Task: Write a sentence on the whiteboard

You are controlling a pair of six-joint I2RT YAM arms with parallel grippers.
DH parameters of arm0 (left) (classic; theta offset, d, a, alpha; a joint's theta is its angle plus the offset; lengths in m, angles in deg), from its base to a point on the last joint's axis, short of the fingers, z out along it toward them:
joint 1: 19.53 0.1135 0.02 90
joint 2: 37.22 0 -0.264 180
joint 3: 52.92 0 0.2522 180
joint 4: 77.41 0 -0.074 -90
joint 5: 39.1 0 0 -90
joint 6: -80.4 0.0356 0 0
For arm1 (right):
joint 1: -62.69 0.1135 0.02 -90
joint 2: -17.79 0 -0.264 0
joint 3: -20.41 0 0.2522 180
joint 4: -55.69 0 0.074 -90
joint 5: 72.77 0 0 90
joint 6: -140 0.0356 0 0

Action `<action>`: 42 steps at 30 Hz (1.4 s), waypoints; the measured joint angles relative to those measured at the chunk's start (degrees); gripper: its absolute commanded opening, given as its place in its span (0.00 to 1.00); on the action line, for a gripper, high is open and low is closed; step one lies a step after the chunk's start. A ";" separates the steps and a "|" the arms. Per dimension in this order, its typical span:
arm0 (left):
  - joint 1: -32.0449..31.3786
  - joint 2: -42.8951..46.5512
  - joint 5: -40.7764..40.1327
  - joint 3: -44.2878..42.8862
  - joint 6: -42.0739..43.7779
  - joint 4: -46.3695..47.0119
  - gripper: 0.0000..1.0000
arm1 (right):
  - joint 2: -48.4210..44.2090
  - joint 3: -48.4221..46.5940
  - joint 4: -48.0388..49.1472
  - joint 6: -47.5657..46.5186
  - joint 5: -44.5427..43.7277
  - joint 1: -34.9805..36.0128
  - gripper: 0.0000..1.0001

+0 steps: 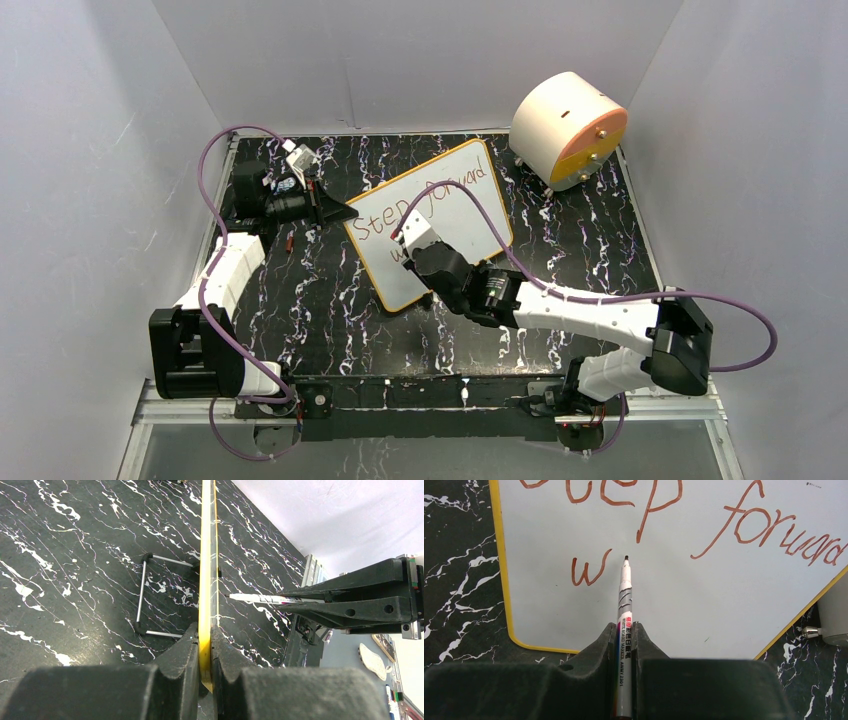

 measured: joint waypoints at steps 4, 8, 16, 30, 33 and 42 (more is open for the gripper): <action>0.00 0.00 0.00 0.00 0.00 0.00 0.00 | 0.37 0.00 0.04 0.04 0.22 -0.15 0.00; 0.00 0.00 0.00 0.00 -0.02 0.00 0.00 | 1.25 0.00 0.11 0.04 0.63 -0.31 0.00; 0.00 0.00 -0.15 0.00 -0.02 -0.02 0.00 | 2.73 0.00 0.35 0.07 1.09 -0.50 0.00; -0.02 0.00 -0.11 0.00 -0.04 -0.02 0.00 | 1.95 -0.04 -0.94 0.96 2.64 -0.76 0.00; 0.00 0.00 -0.11 0.00 -0.04 -0.02 0.00 | 1.27 -0.02 -1.46 1.40 3.17 -0.79 0.00; -0.02 0.00 -0.11 0.00 -0.04 -0.02 0.00 | 0.90 -0.02 -2.21 1.81 3.19 -0.79 0.00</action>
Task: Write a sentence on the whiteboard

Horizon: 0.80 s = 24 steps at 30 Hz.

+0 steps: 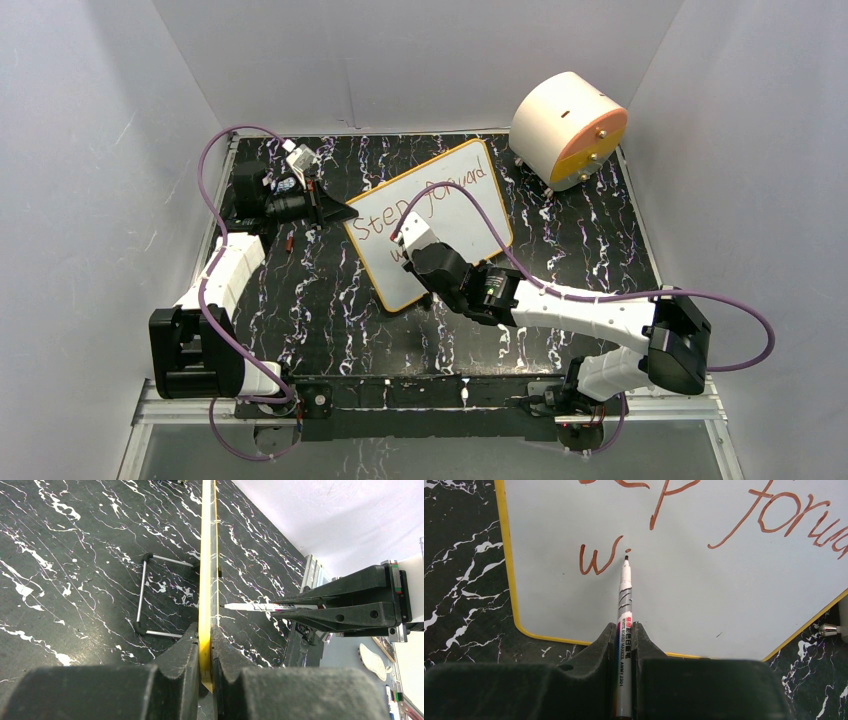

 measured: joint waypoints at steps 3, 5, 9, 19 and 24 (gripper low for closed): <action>0.00 0.00 0.00 0.00 -0.02 0.00 0.00 | 0.02 0.00 0.00 0.00 0.00 0.00 0.00; 0.00 0.00 0.00 0.00 -0.02 0.00 0.00 | 0.11 0.00 0.02 0.00 0.00 0.00 0.00; 0.00 0.00 0.02 0.00 -0.02 0.00 0.00 | 0.92 0.00 0.04 0.00 0.00 0.00 0.00; 0.02 -0.02 -0.28 0.00 0.00 -0.02 0.00 | 1.84 0.00 0.17 -0.07 -0.44 0.02 0.00; 0.02 -0.02 -0.24 0.00 0.00 -0.02 0.00 | 1.86 -0.35 -0.48 0.02 -0.17 0.00 0.00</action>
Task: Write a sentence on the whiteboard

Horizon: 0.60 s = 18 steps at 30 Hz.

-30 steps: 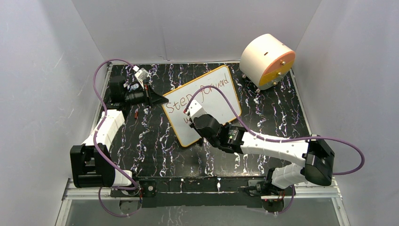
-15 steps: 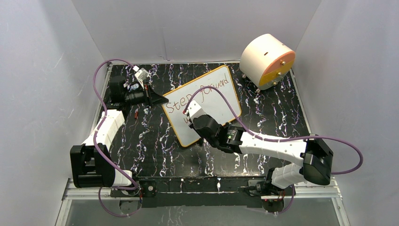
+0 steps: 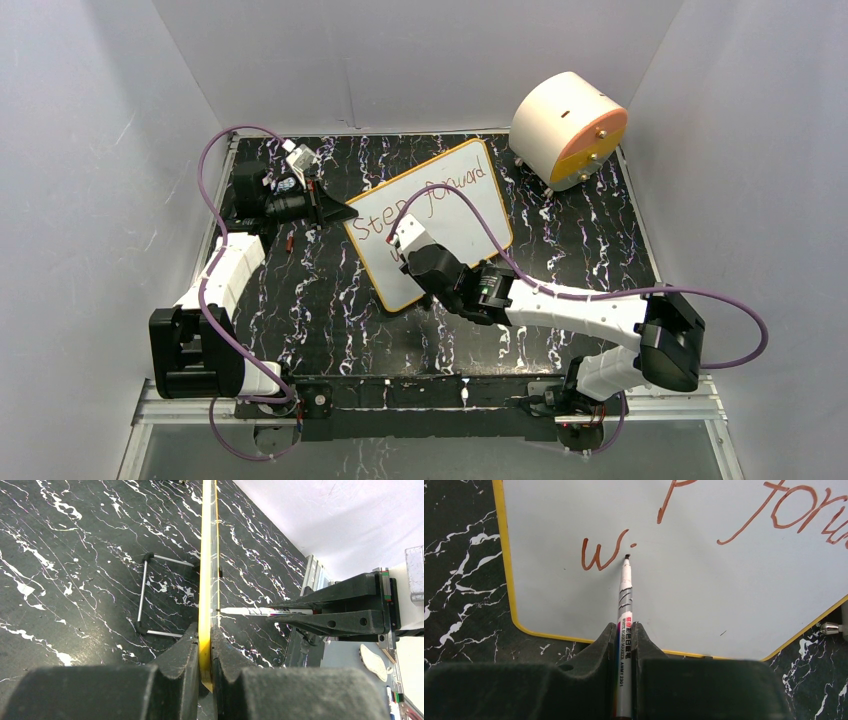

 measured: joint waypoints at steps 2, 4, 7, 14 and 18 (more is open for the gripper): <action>0.00 0.00 0.02 0.00 0.00 0.00 0.00 | 0.04 -0.26 -0.90 0.22 0.50 -0.11 0.00; 0.00 0.00 0.00 0.00 0.00 0.00 0.00 | 0.20 -0.44 -2.10 0.57 1.07 -0.15 0.00; 0.00 0.00 0.00 0.00 0.00 0.00 0.00 | 0.37 -0.79 -3.96 1.25 1.97 -0.15 0.00; 0.00 0.00 0.11 0.00 -0.02 0.00 0.00 | 0.42 -0.83 -6.40 2.38 3.26 -0.22 0.00; 0.00 0.00 0.15 0.00 -0.02 0.02 0.00 | 0.28 -0.79 -6.27 2.56 3.19 -0.22 0.00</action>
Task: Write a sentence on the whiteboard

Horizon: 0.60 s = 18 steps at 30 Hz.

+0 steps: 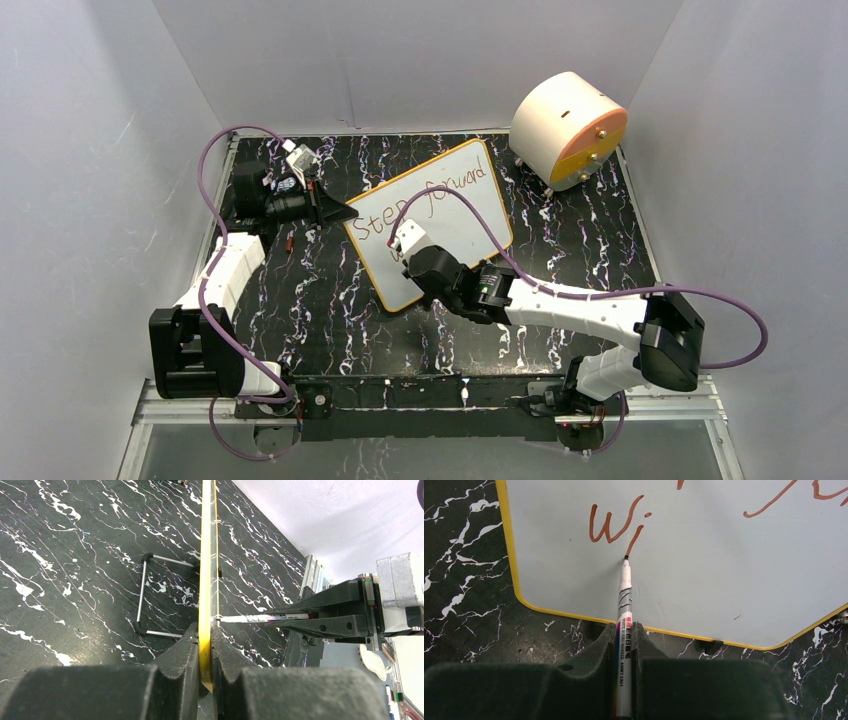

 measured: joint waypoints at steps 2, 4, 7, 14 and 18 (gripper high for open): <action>0.00 0.00 0.07 0.00 0.00 0.00 0.00 | -0.33 0.17 0.33 0.00 -0.07 -0.02 0.00; 0.00 0.00 0.09 0.00 -0.02 0.00 0.00 | -1.20 0.68 1.16 0.00 -0.37 -0.13 0.00; 0.00 0.00 0.11 0.00 -0.04 0.00 0.00 | -2.60 1.22 2.01 -0.02 -1.09 -0.39 0.00; 0.00 0.00 0.11 0.00 -0.11 0.00 0.00 | -3.02 1.25 3.69 0.00 -1.68 -1.01 0.00; 0.00 0.00 0.11 0.00 -0.11 0.00 0.00 | -3.02 1.25 3.93 0.00 -1.53 -1.22 0.00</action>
